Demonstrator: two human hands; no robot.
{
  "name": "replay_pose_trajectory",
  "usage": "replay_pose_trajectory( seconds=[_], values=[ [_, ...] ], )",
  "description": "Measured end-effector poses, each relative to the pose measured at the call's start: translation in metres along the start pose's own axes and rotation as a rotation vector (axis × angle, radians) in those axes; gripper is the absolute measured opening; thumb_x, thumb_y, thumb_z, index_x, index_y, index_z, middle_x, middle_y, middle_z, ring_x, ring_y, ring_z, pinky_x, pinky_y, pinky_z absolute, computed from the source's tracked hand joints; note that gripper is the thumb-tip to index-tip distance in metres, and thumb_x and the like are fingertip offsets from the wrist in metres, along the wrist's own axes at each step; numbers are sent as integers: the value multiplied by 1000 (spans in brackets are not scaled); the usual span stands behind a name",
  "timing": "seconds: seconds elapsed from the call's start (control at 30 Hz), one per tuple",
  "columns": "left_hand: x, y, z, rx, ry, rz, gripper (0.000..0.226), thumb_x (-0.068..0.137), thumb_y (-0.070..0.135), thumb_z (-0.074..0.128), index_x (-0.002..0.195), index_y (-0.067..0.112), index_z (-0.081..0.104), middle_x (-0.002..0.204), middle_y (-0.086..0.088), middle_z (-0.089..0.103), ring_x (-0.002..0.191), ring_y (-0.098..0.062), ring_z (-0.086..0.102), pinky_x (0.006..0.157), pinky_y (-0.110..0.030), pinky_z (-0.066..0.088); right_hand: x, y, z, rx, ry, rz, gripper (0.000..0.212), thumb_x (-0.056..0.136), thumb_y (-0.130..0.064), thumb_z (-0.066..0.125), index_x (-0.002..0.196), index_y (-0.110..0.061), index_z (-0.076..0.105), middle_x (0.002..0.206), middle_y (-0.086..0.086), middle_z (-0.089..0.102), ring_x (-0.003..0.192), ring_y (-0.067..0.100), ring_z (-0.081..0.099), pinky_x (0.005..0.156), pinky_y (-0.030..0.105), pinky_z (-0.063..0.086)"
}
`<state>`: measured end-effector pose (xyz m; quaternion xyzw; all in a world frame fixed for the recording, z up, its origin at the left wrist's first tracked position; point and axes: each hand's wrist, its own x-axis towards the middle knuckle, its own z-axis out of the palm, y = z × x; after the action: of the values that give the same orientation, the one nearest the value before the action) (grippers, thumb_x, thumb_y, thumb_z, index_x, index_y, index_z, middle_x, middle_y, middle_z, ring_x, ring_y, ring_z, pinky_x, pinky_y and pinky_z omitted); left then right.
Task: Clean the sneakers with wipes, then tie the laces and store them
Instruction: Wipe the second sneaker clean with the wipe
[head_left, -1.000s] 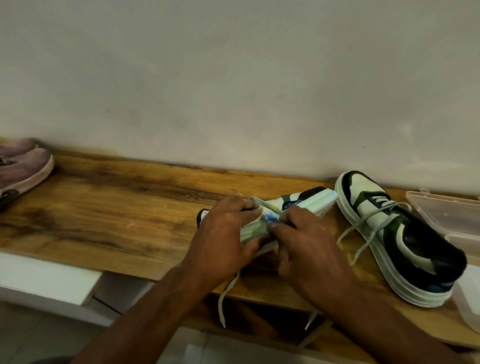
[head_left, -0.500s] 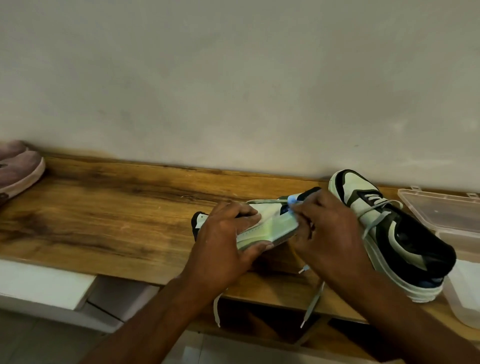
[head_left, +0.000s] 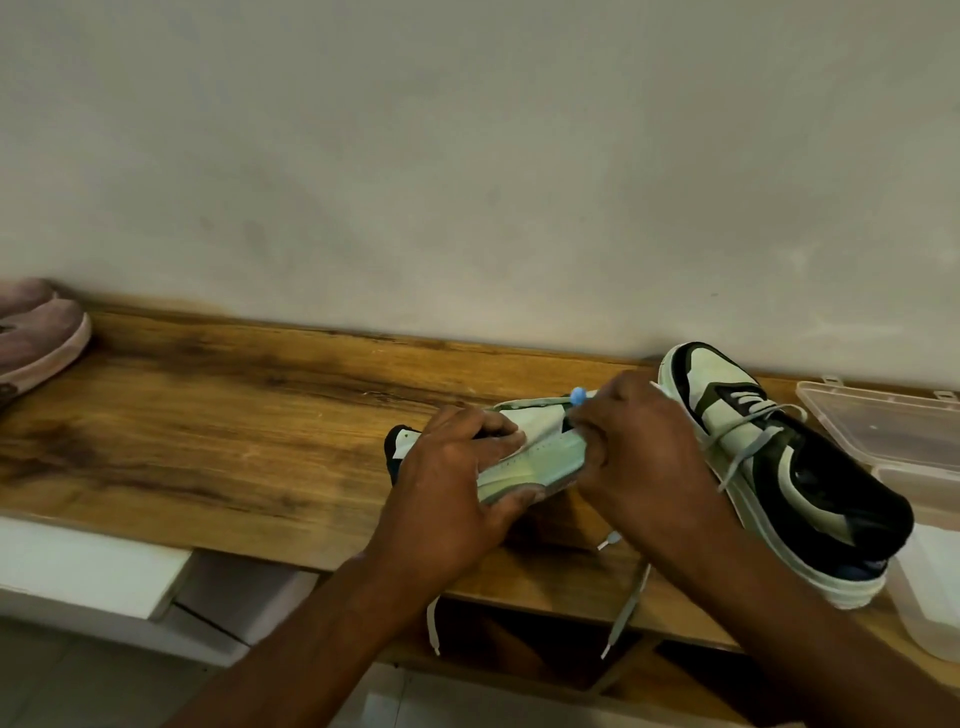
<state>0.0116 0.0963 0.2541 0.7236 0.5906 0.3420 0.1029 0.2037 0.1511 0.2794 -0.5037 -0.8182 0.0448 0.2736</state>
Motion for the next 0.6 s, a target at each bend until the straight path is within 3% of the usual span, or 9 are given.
replay_pose_trajectory(
  seconds=[0.13,0.33,0.43,0.53,0.6],
  values=[
    [0,0,0,-6,4,5,55,76,35,90,127,20,74,125,12,66,120,-5,51,101,-13,36,1,-6,0,24,-94,-69,21,76,-17,80,97,-18,80,88,2,60,80,20,56,69,38,52],
    [-2,3,0,-18,7,40,58,79,52,79,127,21,74,124,14,65,120,-2,51,101,-12,37,18,30,-21,-29,53,95,16,81,-4,73,82,-18,83,73,5,69,66,21,60,65,33,49],
    [-1,0,1,-6,-2,24,55,78,45,84,126,20,74,123,13,66,119,-4,52,101,-15,40,3,-1,-9,11,-17,-14,16,77,-4,77,85,-17,82,79,4,67,71,21,60,65,36,52],
    [0,-4,1,13,-11,33,51,76,34,86,124,20,75,122,12,67,118,-6,53,102,-20,42,-11,-24,1,59,-129,-110,28,72,-12,83,99,-21,81,85,0,65,80,19,59,62,26,46],
    [2,-4,0,7,-9,23,53,77,37,87,125,20,75,123,13,66,119,-5,53,101,-16,40,-4,-9,-4,41,-106,-88,28,75,-11,82,101,-20,81,87,3,68,81,20,61,68,32,51]
  ],
)
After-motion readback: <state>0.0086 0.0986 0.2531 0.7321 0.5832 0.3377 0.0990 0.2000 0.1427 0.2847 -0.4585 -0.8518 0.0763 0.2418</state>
